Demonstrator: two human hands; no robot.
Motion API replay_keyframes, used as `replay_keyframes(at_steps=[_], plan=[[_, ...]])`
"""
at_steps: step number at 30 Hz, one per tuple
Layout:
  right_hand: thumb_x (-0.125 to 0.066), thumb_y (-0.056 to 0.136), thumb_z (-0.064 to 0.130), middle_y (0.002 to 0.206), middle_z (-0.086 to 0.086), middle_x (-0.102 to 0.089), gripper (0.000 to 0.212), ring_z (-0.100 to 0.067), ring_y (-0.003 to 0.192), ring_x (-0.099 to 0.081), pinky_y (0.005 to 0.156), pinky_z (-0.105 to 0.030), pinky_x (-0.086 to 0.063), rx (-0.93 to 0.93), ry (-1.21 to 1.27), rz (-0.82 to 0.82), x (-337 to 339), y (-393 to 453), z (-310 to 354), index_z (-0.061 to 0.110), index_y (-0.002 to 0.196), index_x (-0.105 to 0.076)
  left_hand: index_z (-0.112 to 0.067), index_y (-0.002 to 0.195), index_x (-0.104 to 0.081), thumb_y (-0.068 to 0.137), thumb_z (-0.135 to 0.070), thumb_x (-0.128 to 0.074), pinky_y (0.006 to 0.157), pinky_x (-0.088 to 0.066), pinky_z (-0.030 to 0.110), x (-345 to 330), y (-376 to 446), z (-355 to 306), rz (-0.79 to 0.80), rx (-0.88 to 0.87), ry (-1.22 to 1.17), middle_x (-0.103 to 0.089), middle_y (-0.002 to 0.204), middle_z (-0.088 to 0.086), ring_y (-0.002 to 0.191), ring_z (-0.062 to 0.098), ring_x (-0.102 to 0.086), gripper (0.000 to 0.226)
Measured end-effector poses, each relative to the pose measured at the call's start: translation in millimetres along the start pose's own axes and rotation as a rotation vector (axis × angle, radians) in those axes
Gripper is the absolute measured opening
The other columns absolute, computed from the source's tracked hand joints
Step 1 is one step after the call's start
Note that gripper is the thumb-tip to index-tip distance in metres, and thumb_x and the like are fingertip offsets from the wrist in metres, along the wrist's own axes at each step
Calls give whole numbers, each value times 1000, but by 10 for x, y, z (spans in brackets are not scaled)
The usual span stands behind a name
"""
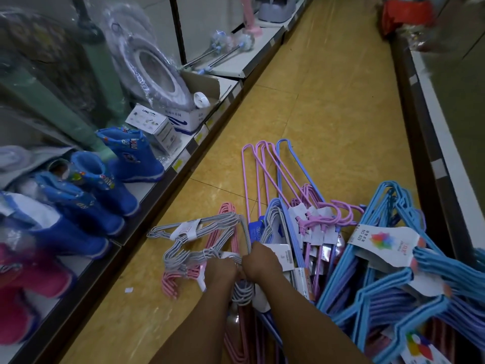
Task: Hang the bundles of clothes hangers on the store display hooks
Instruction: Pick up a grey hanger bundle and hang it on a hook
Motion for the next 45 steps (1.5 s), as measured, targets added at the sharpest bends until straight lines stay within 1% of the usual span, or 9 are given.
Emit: replay_keyframes(at_steps=[5, 9, 13, 17, 22, 27, 32, 38, 45], plan=[[-46, 94, 37, 129, -12, -55, 53, -30, 114, -55, 83, -33, -44, -65, 25, -63, 367, -518, -36, 9, 138, -36, 2, 112, -58, 88, -7, -45, 84, -53, 41, 123, -454, -153, 50, -54, 46, -63, 112, 24, 100, 37, -63, 29], [-44, 95, 47, 155, -11, -20, 75, -33, 137, -30, 103, -41, -36, -58, -55, -150, 835, -1019, 166, 14, 152, -7, 1, 109, -60, 93, -11, -44, 82, -50, 38, 404, -1068, -387, 130, -87, 136, -64, 110, 21, 100, 36, -62, 26], [-43, 95, 47, 160, -9, 7, 79, -34, 147, 4, 116, -52, 0, 33, -401, -235, 1323, -1497, 459, 18, 153, 1, 0, 118, -56, 92, -12, -47, 86, -50, 40, 666, -1542, -498, 184, -114, 203, -62, 116, 22, 105, 37, -59, 30], [-48, 93, 33, 160, -9, 11, 78, -36, 145, 17, 95, -58, 31, 132, -627, -198, 1747, -1921, 618, 16, 153, -2, -4, 109, -61, 89, -1, -46, 79, -52, 37, 905, -2065, -588, 316, -270, 207, -67, 104, 19, 93, 33, -63, 25], [-34, 98, 27, 159, -10, -13, 60, -32, 147, 2, 101, -62, 26, 122, -668, -139, 2275, -2467, 802, 10, 152, -12, -23, 126, -53, 95, -8, -37, 77, -45, 26, 1369, -2779, -872, 319, -484, 379, -64, 117, 5, 100, 22, -60, 38], [-20, 98, 55, 139, -8, -51, 64, -25, 142, -27, 111, -58, 15, 81, -492, -118, 2821, -2983, 1198, 12, 140, -40, -37, 140, -34, 94, -16, -32, 79, -47, 31, 1884, -3465, -1223, 237, -649, 586, -59, 125, -1, 106, 21, -59, 50], [-32, 88, 71, 128, -5, -59, 79, -24, 122, -53, 113, -51, -16, 48, -296, -131, 3330, -3465, 1633, 14, 143, -32, -39, 141, -25, 93, -18, -38, 82, -48, 41, 2465, -4159, -1699, 194, -829, 682, -50, 128, -5, 99, 23, -60, 54], [-62, 83, 45, 129, -8, -58, 96, -26, 117, -57, 87, -33, -44, 59, 51, -249, 3993, -4050, 2338, 20, 152, -1, -26, 147, -15, 93, -11, -34, 69, -35, 42, 3156, -4902, -2260, 35, -1059, 920, -40, 126, 3, 96, 33, -53, 60], [-47, 96, 26, 113, -8, -64, 25, -29, 104, -60, 71, -31, -38, 149, 168, -491, 4513, -4497, 2810, 20, 120, -46, -30, 133, -33, 94, -35, -39, 73, -40, 37, 3580, -5520, -2685, -38, -1111, 732, -48, 122, -4, 100, 27, -57, 40]])
Point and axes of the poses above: each hand's wrist, its own y-axis towards the middle knuckle, its own x-axis out of the back of the hand, z = x × y, the point moved 1 cm from there along y, towards the middle knuckle
